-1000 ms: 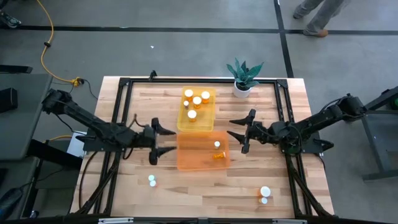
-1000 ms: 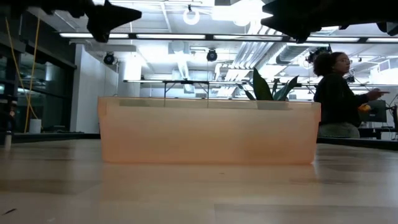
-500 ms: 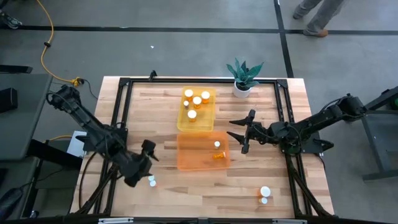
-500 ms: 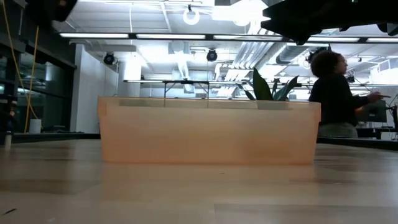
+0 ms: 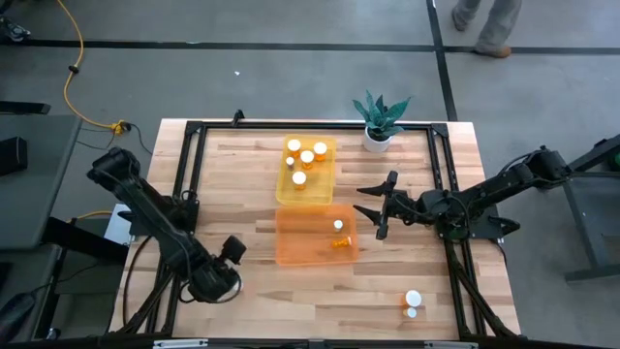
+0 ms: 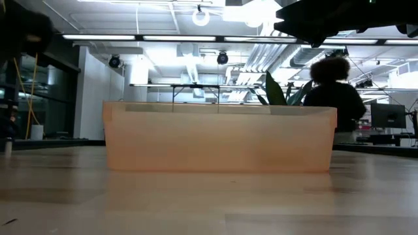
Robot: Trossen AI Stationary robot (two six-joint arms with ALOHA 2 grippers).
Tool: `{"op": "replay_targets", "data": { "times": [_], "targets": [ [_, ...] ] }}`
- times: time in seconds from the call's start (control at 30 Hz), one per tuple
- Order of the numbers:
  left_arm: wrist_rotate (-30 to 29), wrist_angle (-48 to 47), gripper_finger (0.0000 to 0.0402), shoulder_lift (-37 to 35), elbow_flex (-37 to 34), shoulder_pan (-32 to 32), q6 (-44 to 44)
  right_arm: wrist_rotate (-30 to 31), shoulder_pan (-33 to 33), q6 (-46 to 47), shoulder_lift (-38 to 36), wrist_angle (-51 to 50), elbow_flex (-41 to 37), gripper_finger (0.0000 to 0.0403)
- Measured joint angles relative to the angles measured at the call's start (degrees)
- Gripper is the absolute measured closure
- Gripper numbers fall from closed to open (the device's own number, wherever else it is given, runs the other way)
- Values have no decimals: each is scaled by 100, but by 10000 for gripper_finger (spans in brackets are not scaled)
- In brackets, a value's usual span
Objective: Pick and place medicine bottles into bin by pill shape (circle, oval)
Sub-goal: Put the blue tablet bottle into the orange bin
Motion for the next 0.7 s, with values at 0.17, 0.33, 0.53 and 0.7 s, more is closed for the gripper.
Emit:
{"op": "replay_targets", "data": {
  "times": [0.17,0.33,0.53,0.7],
  "targets": [
    [91,115,110,233,0,0,3,1,0,0,2,-48,2,192],
    [88,204,110,273,0,0,324,2,0,0,0,-78,2,192],
    [54,344,111,272,0,62,754,2,0,2,0,-92,2,192],
    [48,340,128,272,0,100,758,2,0,2,0,-123,2,192]
  ]
}}
